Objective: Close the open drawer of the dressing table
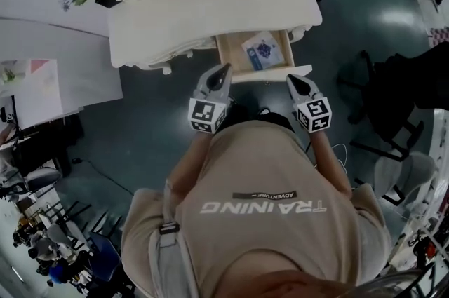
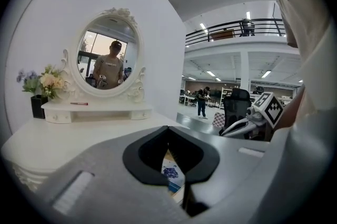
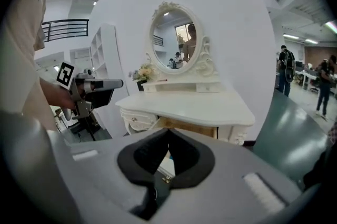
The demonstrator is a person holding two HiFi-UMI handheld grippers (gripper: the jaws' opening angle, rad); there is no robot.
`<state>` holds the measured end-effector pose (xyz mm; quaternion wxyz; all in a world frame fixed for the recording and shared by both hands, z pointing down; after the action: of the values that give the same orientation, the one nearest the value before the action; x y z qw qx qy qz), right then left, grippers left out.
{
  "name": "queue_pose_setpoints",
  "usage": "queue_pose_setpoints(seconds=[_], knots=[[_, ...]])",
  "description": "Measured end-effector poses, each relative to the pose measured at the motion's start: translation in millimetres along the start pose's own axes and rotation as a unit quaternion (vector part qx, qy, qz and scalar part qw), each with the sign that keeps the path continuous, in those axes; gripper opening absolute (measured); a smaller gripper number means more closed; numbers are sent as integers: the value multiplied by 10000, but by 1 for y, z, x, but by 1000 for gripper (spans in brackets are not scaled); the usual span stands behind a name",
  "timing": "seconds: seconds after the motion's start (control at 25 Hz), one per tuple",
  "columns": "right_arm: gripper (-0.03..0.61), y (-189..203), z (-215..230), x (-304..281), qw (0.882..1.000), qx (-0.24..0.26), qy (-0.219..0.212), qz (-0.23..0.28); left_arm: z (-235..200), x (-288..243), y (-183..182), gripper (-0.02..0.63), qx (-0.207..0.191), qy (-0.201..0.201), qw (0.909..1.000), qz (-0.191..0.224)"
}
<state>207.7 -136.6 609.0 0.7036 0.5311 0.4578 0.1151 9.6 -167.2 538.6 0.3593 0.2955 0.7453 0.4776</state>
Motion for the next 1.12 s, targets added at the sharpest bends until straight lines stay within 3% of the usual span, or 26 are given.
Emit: queue_pose_setpoints(seconds=[0.32,0.4,0.56,0.64,0.84,1.12], knots=[[3,75,-25,-51,9917,-162,-406,-1211,-44,-11,1,0,89,118,9999,-57],[3,105,-27,-53,9849,-251,-500,-1637,-45,-10,4,0,172,65,9998,-94],[3,155,-17,-61,9647,-1027,-646,-2339,-46,-18,-3,0,188,-137,9996,-139],[3,170,-8,-63,9547,-1151,-716,-2648,-45,-23,-9,0,209,-239,9994,-143],[3,175,3,-76,9430,-1049,-1233,-2909,-51,-29,-16,0,115,-558,9983,-132],[3,172,12,-91,9375,-798,-1654,-2957,-62,-44,-9,0,116,-832,9961,-286]])
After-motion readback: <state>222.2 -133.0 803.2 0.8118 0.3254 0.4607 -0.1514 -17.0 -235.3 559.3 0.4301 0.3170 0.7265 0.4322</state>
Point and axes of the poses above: the fingertips, and each gripper's own axes: x backward along the fingers, z to its right, y out of its underside, the point moved 1 cm from there along x, backward along the fingers, and after that the axes turned 10 degrees about x, right-handed, at the moved point
